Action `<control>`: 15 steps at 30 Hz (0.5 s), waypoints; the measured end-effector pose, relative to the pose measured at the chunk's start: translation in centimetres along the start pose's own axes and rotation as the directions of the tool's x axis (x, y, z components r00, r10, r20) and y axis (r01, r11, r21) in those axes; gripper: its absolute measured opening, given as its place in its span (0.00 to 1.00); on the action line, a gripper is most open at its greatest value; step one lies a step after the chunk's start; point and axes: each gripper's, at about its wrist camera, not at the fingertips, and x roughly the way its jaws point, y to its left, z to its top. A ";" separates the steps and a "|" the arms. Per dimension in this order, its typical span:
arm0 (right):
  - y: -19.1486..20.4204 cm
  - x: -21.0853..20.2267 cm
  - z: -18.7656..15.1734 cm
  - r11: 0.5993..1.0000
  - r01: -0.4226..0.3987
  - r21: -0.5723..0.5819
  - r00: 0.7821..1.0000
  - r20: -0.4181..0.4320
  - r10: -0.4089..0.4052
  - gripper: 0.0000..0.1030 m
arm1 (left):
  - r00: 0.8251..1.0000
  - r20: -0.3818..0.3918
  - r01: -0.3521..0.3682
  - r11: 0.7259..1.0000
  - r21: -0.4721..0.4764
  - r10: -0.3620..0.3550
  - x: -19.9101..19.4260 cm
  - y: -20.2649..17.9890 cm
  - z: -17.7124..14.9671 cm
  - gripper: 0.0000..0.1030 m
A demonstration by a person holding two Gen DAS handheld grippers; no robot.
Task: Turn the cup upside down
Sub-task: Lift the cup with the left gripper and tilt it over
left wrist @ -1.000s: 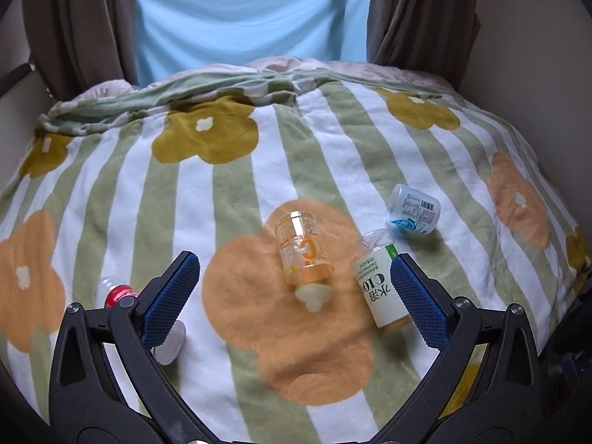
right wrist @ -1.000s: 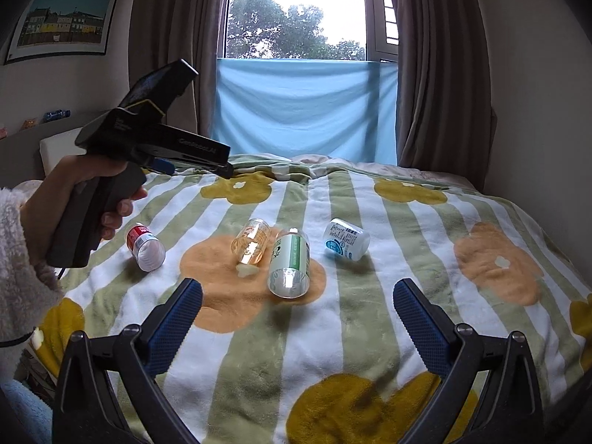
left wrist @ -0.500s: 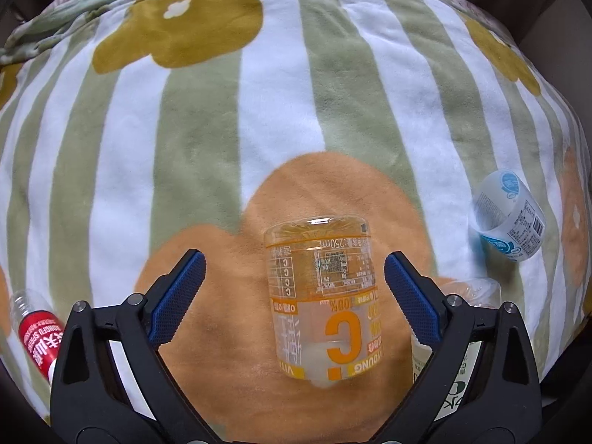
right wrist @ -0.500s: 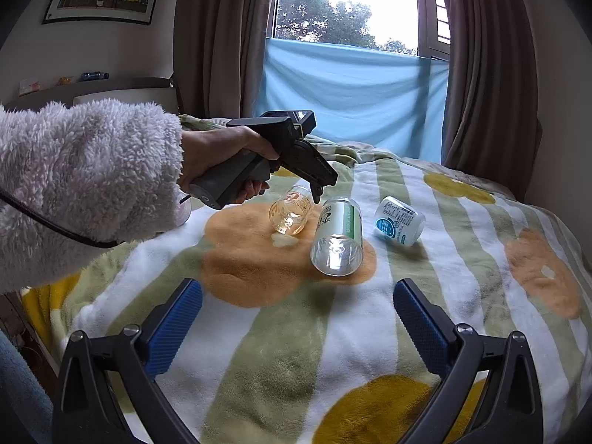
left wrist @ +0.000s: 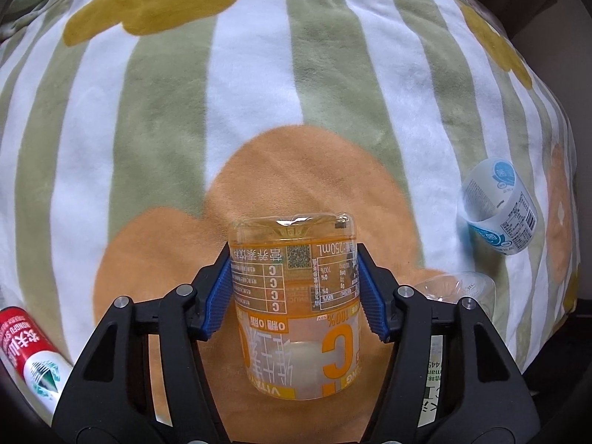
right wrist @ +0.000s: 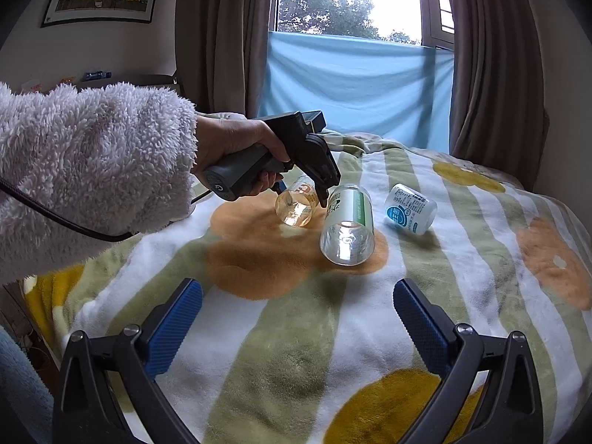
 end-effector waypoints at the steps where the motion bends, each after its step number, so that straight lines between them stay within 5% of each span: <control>1: 0.0 0.0 0.0 1.000 -0.001 0.003 1.000 -0.003 0.001 1.00 | 1.000 0.008 -0.003 1.000 0.003 0.003 -0.4 0.0 -0.2 0.55; 15: 0.7 -1.4 0.0 1.000 -0.030 0.003 0.999 -0.013 0.030 1.00 | 0.995 0.095 -0.034 0.994 0.107 0.024 -9.4 -1.5 -8.7 0.55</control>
